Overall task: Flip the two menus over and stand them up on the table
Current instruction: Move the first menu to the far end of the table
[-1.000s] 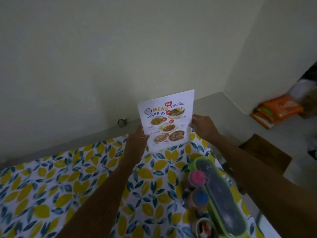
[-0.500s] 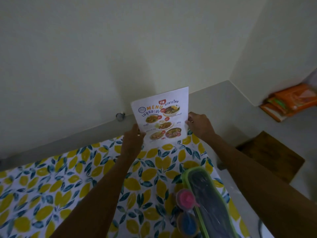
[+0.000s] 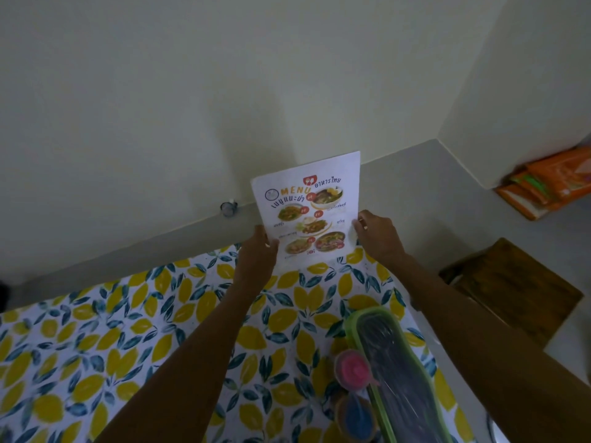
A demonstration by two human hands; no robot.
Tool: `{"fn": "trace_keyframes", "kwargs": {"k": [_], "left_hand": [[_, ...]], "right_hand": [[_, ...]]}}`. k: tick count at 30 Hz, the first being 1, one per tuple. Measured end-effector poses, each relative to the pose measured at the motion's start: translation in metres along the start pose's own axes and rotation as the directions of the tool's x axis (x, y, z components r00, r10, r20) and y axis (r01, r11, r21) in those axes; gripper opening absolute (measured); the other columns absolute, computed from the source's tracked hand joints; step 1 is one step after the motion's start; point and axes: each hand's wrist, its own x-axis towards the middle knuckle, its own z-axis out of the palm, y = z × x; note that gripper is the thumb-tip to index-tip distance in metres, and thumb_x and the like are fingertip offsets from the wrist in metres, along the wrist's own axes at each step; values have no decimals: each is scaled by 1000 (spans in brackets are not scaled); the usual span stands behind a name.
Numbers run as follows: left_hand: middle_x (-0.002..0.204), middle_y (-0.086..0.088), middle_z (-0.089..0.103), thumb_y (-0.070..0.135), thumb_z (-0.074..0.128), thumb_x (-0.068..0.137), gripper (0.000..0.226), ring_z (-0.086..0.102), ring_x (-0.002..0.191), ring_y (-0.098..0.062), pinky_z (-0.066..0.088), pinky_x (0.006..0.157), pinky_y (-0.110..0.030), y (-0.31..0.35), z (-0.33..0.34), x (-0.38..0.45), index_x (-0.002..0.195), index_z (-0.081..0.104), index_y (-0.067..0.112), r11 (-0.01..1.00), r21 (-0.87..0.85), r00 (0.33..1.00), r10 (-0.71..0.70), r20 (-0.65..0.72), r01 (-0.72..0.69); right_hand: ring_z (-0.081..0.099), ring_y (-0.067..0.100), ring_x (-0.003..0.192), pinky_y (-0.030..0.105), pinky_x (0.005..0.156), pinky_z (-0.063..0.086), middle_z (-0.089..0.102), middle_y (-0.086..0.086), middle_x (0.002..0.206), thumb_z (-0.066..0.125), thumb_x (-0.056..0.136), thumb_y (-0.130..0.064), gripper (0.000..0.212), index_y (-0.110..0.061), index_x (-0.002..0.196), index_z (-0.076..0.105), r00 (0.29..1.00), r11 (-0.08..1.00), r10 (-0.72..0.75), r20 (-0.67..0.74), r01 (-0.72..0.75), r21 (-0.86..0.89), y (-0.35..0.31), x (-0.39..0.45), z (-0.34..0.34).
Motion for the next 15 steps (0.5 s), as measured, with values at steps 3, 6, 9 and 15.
{"fn": "trace_keyframes", "kwargs": {"k": [3,6,9,15], "left_hand": [[114,-14,69,26,61,93,30,70,93,-32,60,74,-48,0,-1,-3,114,49,8,999,-35,1000,-21,10,22],[117,-14,68,28,63,92,34,70,95,-31,60,76,-49,0,-5,-7,116,48,8,999,-46,999,-16,30,17],[118,-14,66,28,65,91,40,67,100,-31,58,80,-47,0,-9,-14,120,47,8,1000,-11,998,-2,60,3],[136,-16,52,41,60,93,61,53,123,-35,46,96,-46,-8,-29,-41,139,41,6,971,210,989,88,119,-111]], "right_hand": [[63,43,96,47,83,52,69,24,105,40,102,-28,34,-1,109,59,997,997,55,57,-57,42,-1,-4,-1],[60,43,110,48,94,49,66,23,121,39,102,-28,39,-4,127,56,992,993,92,85,-98,71,-7,-13,-5],[59,42,114,49,96,50,65,22,124,40,100,-32,43,-8,134,50,984,986,143,104,-151,73,-12,-25,-10],[58,37,118,46,95,49,62,18,129,49,97,-42,52,-8,136,46,986,994,96,133,-89,-58,-35,-62,-23]]}}
